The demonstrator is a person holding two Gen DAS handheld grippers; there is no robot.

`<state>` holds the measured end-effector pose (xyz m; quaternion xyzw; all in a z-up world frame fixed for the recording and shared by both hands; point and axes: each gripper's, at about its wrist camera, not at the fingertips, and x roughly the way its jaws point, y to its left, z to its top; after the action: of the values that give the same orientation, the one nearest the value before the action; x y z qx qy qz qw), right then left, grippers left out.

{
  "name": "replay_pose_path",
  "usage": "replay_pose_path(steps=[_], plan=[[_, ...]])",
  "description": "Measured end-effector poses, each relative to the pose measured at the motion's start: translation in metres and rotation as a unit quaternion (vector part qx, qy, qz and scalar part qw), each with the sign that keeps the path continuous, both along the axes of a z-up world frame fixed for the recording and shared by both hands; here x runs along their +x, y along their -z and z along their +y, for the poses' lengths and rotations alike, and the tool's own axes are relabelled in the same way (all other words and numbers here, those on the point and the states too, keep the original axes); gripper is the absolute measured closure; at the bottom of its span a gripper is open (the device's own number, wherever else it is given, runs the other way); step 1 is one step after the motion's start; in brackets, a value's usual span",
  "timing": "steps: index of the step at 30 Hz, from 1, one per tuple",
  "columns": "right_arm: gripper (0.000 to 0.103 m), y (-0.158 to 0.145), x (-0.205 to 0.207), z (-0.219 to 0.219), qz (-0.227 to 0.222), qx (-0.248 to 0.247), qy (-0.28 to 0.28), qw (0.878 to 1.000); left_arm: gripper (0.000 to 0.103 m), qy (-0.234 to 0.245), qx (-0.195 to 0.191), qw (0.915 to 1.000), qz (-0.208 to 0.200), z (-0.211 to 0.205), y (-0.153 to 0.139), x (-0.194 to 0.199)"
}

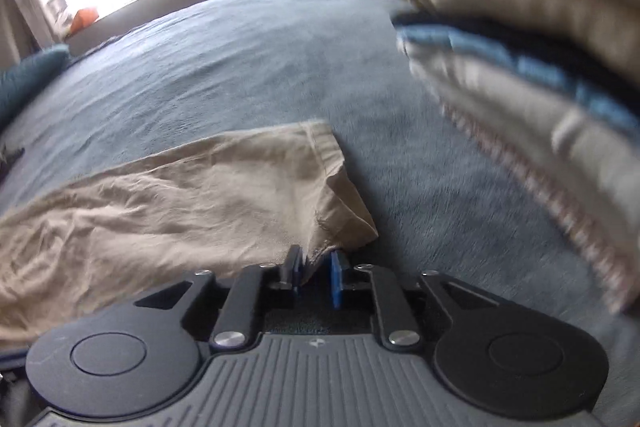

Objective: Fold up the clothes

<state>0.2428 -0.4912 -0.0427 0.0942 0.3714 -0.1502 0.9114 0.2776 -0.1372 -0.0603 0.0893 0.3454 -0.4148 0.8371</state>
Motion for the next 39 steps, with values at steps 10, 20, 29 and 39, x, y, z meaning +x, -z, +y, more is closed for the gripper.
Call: replay_pose_path(steps=[10,20,29,39], plan=[[0.065,-0.037,-0.006,0.016,-0.054,-0.101,-0.041,0.993,0.077,-0.05,-0.101,0.9935,0.014,0.028,-0.02,-0.013],[0.086,0.024,0.136,0.005,0.009,-0.005,-0.043,0.999,0.074,-0.207,-0.154,0.9655,0.036,0.078,-0.005,0.009],[0.086,-0.028,0.125,0.068,-0.033,-0.154,-0.102,0.982,0.07,-0.291,-0.211,0.9322,-0.044,0.128,-0.012,-0.021],[0.085,-0.04,0.161,0.324,-0.05,-0.094,-0.48,0.871,0.069,-0.365,-0.241,0.8989,0.028,0.174,0.026,-0.021]])
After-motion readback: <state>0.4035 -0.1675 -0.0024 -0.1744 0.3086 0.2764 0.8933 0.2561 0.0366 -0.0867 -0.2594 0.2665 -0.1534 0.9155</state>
